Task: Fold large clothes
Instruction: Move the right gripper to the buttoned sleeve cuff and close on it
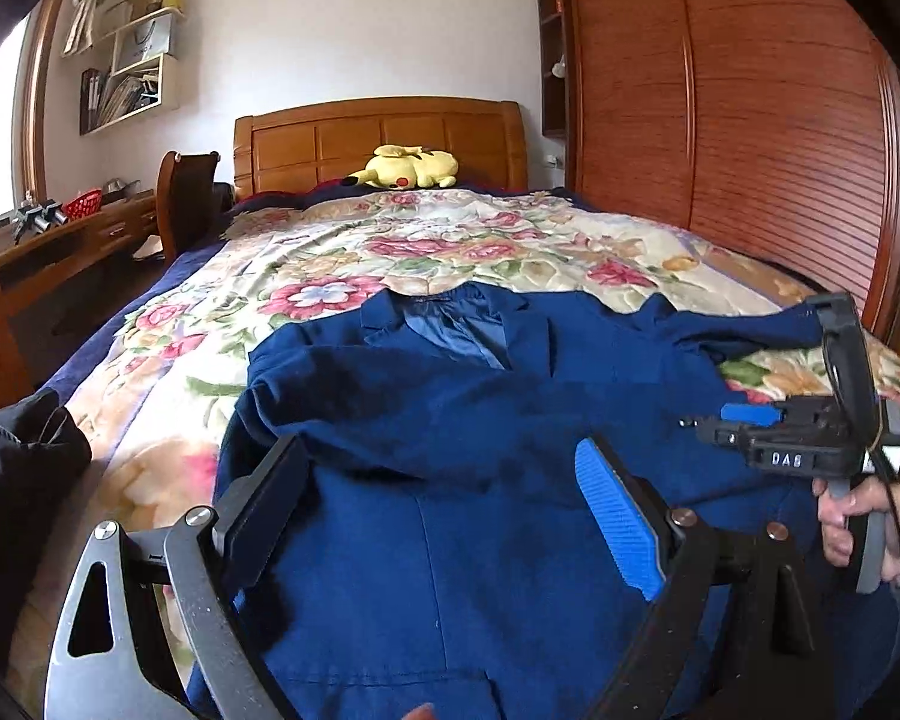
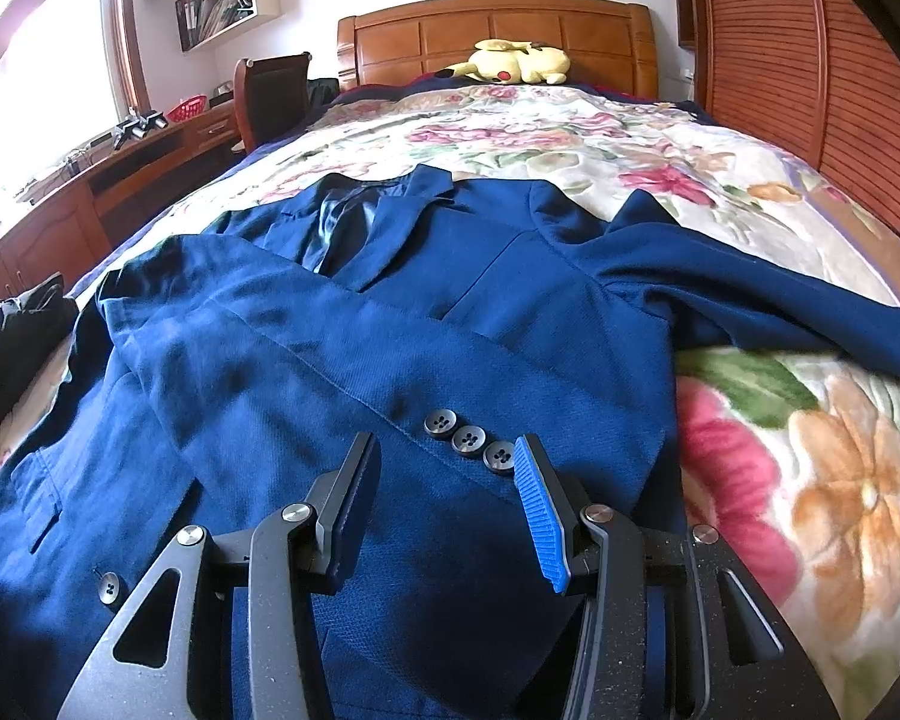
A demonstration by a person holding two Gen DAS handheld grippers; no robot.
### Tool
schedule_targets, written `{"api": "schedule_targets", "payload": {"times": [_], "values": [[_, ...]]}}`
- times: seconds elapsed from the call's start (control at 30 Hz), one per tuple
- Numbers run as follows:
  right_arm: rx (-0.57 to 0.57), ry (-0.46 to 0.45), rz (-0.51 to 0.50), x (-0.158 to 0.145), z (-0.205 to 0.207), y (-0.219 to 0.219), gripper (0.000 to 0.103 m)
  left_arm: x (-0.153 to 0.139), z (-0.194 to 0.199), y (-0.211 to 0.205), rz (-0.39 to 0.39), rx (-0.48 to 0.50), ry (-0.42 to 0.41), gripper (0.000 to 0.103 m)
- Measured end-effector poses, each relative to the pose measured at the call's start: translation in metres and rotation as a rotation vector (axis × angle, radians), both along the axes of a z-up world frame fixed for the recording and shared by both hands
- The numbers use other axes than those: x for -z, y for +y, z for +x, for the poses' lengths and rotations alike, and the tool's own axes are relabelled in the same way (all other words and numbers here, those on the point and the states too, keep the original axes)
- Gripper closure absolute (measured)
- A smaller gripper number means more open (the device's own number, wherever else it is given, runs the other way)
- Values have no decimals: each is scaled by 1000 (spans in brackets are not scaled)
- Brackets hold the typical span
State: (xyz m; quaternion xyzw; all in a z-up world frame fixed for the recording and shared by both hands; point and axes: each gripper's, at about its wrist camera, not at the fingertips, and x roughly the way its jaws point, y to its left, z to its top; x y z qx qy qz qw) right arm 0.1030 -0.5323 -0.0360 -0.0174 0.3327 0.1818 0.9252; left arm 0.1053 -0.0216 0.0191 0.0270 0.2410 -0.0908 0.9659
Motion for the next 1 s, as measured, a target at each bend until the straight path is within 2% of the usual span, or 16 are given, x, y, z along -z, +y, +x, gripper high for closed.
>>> {"api": "schedule_targets", "payload": {"times": [0.13, 0.27, 0.43, 0.57, 0.73, 0.93, 1.0], "values": [[0, -5, -2, -1, 0, 0, 55, 11, -1, -3, -1, 17, 8, 12], [9, -15, 9, -3, -2, -5, 55, 19, -3, -10, 33, 27, 13, 12], [43, -60, 4, -12, -12, -18, 55, 22, -7, -11, 35, 28, 1, 12], [39, -58, -43, -18, -15, -29, 54, 25, -8, -9, 28, 40, 7, 12], [78, -102, -103, -42, -19, -61, 54, 25, -11, -9, 16, 44, -4, 12], [171, -131, -157, -59, -14, -114, 32, 25, -10, -9, 15, 46, -3, 12], [210, -111, -145, -59, -7, -135, 32, 25, -10, -9, 16, 46, -3, 12]]}}
